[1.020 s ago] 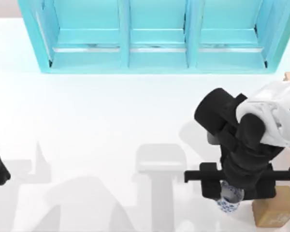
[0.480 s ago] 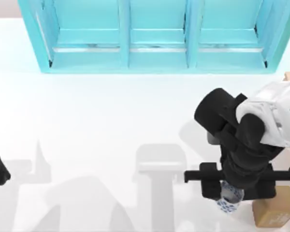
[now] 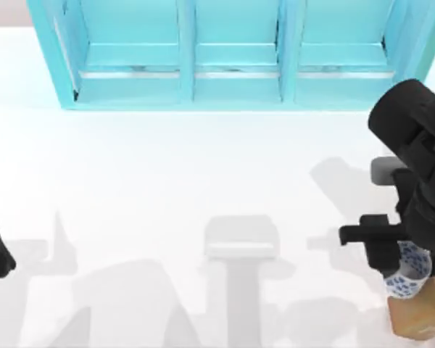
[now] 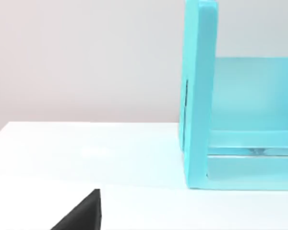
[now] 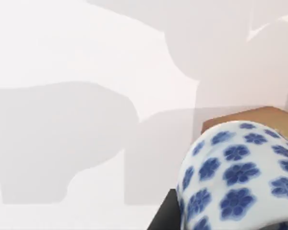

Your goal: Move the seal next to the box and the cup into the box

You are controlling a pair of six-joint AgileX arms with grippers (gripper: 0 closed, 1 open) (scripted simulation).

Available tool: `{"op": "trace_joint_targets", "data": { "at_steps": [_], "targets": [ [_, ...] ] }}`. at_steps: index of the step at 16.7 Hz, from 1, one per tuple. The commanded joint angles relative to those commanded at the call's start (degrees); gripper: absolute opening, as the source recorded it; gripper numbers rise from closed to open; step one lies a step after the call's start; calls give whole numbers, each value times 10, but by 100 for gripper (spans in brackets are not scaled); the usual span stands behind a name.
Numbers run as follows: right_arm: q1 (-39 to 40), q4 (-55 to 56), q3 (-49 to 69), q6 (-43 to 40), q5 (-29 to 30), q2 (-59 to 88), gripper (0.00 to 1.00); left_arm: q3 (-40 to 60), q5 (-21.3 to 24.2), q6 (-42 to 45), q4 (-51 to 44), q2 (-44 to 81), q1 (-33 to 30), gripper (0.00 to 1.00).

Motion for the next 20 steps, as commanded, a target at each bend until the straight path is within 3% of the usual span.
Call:
{"op": "trace_joint_targets", "data": {
  "at_steps": [4,12,15,20],
  "targets": [
    [-73,-82,20,-70,0,-69,0,0,0,0,0,0,0,100],
    [-100,-89,28,-94,0,-73,0,0,0,0,0,0,0,100],
    [-173,-93,36,-166,-1,-71,0,0,0,0,0,0,0,100],
    [-372,-89,31,-365,-4,-66,0,0,0,0,0,0,0,100]
  ]
}}
